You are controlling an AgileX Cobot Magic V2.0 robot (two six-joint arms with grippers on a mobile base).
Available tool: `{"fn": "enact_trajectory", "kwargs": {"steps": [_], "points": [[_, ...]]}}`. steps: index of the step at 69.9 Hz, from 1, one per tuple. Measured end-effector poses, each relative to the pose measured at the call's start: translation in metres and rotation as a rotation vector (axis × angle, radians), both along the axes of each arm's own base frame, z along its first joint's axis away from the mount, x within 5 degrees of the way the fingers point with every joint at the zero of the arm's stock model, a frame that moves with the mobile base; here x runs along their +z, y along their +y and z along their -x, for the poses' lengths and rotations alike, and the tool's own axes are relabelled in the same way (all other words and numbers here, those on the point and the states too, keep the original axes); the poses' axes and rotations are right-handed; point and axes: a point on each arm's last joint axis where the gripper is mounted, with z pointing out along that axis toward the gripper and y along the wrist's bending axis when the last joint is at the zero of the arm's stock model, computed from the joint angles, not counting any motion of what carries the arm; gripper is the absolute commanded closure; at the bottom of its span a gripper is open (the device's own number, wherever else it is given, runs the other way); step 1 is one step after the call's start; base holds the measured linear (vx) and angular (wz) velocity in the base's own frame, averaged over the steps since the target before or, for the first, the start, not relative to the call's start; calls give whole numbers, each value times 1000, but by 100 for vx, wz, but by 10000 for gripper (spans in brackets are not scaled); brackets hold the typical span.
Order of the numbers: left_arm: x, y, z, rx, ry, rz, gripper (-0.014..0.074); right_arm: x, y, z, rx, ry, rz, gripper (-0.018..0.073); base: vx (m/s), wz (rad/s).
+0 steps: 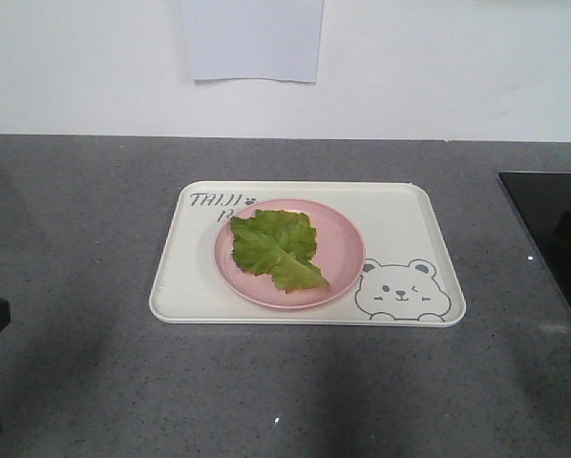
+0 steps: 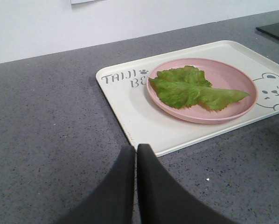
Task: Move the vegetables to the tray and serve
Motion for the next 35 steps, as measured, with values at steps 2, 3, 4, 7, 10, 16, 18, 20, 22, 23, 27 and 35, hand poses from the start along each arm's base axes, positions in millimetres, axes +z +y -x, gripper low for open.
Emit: {"fn": "enact_trajectory", "kwargs": {"steps": [2, 3, 4, 7, 10, 16, 18, 20, 22, 23, 27, 35], "points": [[0, 0, 0, 0, 0, 0, 603, 0, 0, 0, 0, 0, 0, 564, 0, 0], [0, 0, 0, 0, 0, 0, 603, 0, 0, 0, 0, 0, 0, 564, 0, 0], [0, 0, 0, 0, 0, 0, 603, 0, 0, 0, 0, 0, 0, 564, 0, 0], [0, 0, 0, 0, 0, 0, 603, 0, 0, 0, 0, 0, 0, 564, 0, 0], [0, 0, 1, 0, -4, 0, 603, 0, 0, 0, 0, 0, 0, 564, 0, 0], [1, 3, 4, 5, -30, -5, 603, 0, 0, 0, 0, 1, 0, 564, 0, 0], [0, 5, 6, 14, -43, -6, 603, 0, 0, 0, 0, 1, 0, 564, 0, 0], [-1, 7, 8, 27, -65, -6, 603, 0, 0, 0, 0, 1, 0, 564, 0, 0], [-3, 10, 9, 43, -85, -2, 603, 0, 0, 0, 1, 2, 0, 564, 0, 0], [-3, 11, 10, 52, -90, -1, 603, 0, 0, 0, 1, 2, 0, 564, 0, 0], [-9, 16, 14, 88, -137, 12, 603, 0, 0, 0, 1, 2, 0, 564, 0, 0], [-32, 27, 24, 177, -178, 33, 603, 0, 0, 0, 1, 2, 0, 564, 0, 0]]}}
